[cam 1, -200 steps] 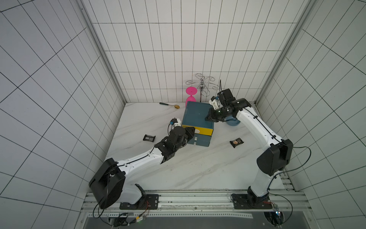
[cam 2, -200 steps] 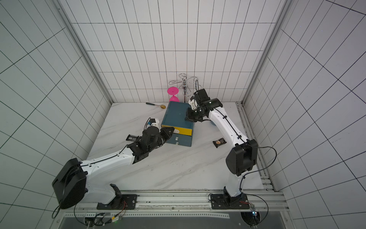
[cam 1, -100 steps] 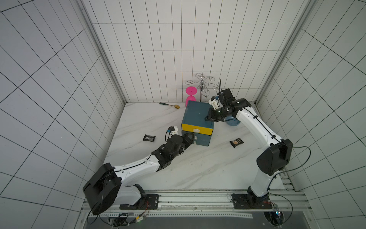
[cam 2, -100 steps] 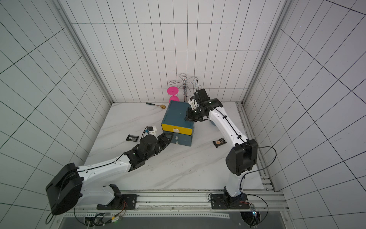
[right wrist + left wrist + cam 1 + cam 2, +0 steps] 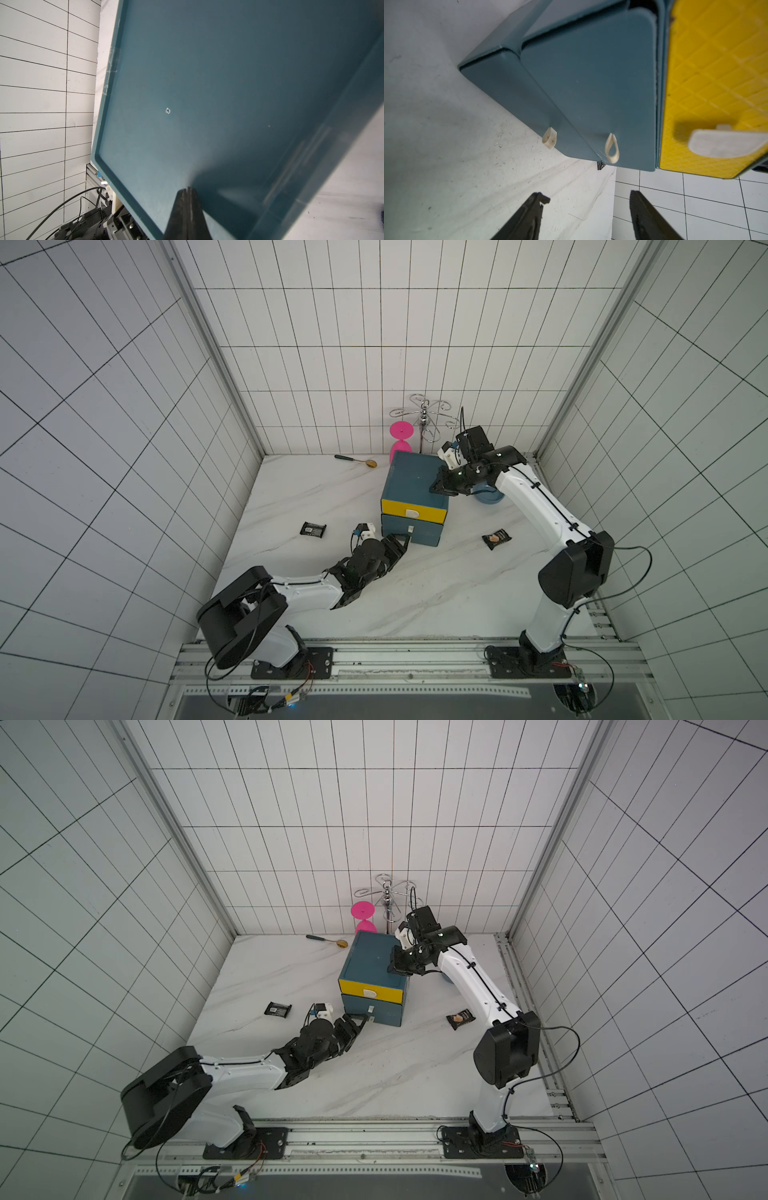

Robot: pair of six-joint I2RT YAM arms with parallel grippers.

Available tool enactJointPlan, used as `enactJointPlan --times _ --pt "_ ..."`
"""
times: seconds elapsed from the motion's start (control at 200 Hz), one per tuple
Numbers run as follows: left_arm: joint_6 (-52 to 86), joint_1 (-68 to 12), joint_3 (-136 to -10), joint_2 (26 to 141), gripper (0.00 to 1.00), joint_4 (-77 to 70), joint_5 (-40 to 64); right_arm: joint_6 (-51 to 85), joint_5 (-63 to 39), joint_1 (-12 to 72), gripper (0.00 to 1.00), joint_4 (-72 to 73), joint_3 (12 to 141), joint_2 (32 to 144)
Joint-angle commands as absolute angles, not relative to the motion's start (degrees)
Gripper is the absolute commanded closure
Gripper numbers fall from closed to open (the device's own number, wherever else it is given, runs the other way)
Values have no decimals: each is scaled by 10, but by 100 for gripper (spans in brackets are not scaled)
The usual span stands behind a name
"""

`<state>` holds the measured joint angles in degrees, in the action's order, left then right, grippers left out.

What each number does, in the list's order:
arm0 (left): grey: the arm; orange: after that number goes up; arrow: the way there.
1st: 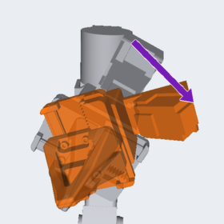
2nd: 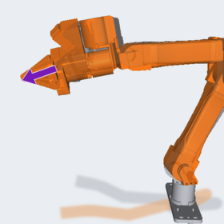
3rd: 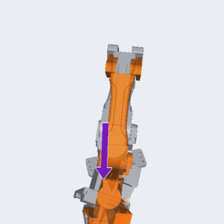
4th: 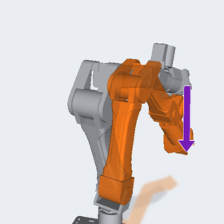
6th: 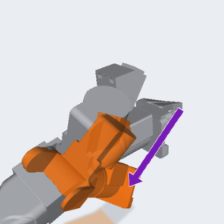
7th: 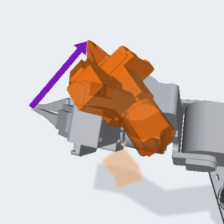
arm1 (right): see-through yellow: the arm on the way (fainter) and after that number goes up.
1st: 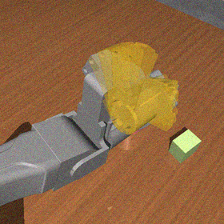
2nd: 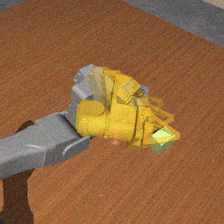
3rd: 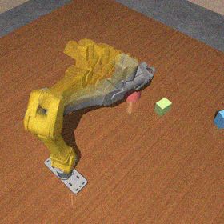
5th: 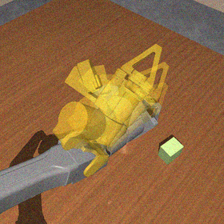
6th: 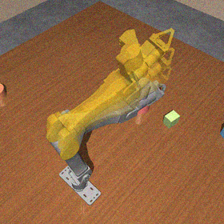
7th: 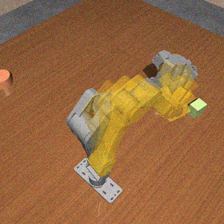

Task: Take the cookies out of the drawer
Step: Open the drawer in the storage box.

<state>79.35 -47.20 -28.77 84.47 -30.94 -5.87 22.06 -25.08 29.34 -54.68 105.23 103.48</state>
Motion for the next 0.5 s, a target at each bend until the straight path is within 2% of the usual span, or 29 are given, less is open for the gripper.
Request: enactJointPlan --times 0.0,0.495 --pt "801 -457 -313 877 33 -380 -42 211 -221 294 100 -624 1029 1073" --pt "798 -429 -356 975 43 -471 6 200 -229 280 100 -615 1006 1078"
